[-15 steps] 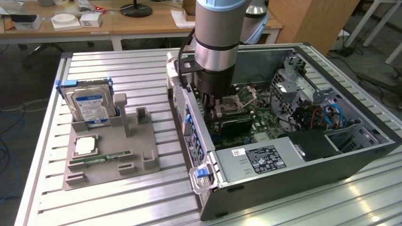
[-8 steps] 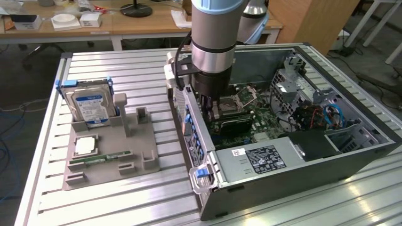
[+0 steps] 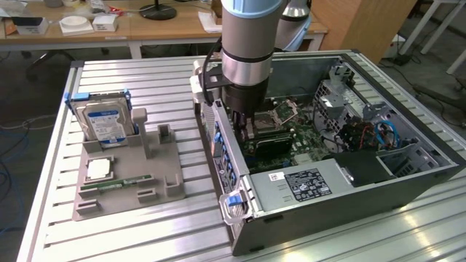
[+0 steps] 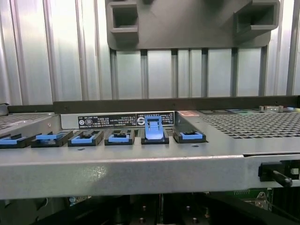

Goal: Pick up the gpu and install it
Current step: 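Press down on the gpu until it lock into place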

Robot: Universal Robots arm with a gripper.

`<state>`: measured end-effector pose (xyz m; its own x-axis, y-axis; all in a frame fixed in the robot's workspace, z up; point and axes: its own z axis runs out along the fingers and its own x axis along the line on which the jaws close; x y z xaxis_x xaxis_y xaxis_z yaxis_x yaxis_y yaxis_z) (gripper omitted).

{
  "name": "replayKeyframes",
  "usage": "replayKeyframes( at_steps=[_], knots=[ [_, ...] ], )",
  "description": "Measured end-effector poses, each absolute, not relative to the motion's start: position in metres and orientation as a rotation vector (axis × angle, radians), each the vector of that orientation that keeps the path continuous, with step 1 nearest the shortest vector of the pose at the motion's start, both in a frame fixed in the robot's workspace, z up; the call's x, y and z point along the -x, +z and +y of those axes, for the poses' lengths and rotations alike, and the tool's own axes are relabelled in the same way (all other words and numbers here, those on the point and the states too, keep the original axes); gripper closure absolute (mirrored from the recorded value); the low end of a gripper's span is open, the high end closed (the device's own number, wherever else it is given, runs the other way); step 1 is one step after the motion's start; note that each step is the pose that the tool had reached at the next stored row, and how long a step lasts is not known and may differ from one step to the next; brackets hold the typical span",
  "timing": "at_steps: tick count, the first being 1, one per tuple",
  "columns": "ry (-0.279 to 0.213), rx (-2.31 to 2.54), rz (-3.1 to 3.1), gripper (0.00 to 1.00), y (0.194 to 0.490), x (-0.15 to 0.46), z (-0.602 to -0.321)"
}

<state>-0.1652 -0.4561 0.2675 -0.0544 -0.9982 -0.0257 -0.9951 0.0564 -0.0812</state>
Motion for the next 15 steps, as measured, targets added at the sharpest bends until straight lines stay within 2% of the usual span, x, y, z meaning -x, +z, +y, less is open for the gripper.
replayKeyframes(
  at_steps=[15],
  knots=[
    [-0.068,2.109,2.230,0.90,0.2637,0.1656,-0.4562]
  ],
)
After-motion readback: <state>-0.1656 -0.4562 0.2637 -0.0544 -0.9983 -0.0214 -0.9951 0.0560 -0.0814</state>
